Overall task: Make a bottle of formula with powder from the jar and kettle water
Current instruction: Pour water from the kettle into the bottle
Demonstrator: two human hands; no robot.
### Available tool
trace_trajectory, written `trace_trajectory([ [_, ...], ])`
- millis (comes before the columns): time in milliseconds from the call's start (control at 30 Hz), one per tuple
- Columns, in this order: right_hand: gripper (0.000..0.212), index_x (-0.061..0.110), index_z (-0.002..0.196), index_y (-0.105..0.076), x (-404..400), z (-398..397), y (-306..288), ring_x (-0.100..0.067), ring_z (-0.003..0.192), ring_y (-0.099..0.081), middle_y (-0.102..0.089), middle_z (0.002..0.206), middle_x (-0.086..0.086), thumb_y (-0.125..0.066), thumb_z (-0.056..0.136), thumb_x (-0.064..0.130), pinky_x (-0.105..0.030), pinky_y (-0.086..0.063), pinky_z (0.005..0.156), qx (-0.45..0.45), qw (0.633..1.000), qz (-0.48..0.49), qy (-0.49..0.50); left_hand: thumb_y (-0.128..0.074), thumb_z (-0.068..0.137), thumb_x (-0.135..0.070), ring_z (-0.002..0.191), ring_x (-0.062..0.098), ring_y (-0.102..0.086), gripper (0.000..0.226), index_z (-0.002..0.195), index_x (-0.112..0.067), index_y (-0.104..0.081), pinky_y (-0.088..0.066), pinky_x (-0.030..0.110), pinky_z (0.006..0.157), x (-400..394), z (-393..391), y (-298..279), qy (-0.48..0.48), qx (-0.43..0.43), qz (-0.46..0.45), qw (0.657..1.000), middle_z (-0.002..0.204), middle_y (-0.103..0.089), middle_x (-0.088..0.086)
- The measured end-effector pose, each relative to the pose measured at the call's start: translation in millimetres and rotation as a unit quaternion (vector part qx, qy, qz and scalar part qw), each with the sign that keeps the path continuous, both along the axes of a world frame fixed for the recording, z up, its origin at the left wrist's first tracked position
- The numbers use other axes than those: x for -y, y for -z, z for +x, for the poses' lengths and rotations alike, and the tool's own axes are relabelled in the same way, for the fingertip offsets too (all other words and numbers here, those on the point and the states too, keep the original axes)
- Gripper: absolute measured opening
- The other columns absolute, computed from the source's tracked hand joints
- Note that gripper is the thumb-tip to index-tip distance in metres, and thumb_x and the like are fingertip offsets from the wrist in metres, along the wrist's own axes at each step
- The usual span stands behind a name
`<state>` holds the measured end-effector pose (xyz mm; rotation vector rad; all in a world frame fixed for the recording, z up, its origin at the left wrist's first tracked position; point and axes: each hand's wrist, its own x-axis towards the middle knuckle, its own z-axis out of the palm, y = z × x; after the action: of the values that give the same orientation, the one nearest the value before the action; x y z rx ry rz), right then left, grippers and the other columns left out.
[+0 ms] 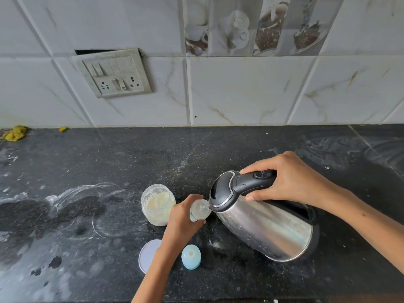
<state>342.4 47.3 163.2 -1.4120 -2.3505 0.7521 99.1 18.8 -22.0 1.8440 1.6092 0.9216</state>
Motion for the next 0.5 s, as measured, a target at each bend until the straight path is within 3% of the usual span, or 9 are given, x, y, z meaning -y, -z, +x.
trace_trajectory([
  [300,0.051,0.036,0.107,-0.075,-0.8,2.7,0.7,0.002,0.074,-0.069,-0.074,0.080,0.022,-0.091,0.059,0.040,-0.019,-0.051,0.073,0.006,1.000,-0.001,0.011,-0.085,0.059,-0.008,0.080,0.007,-0.063,0.055,0.109,-0.020,-0.063,-0.039,0.002,0.068,-0.4,2.9,-2.1,-0.011,0.003,-0.002,1.000,0.090,-0.066,-0.016],
  [500,0.051,0.037,0.107,-0.074,0.2,-0.3,-2.6,0.005,0.077,-0.068,-0.074,0.082,0.024,-0.091,0.059,0.041,-0.015,-0.050,0.075,0.020,1.000,-0.005,0.005,-0.083,0.058,-0.009,0.079,0.009,-0.065,0.055,0.109,-0.019,-0.064,-0.048,0.016,0.068,-1.1,5.3,0.2,-0.006,0.006,0.007,1.000,0.090,-0.070,-0.012],
])
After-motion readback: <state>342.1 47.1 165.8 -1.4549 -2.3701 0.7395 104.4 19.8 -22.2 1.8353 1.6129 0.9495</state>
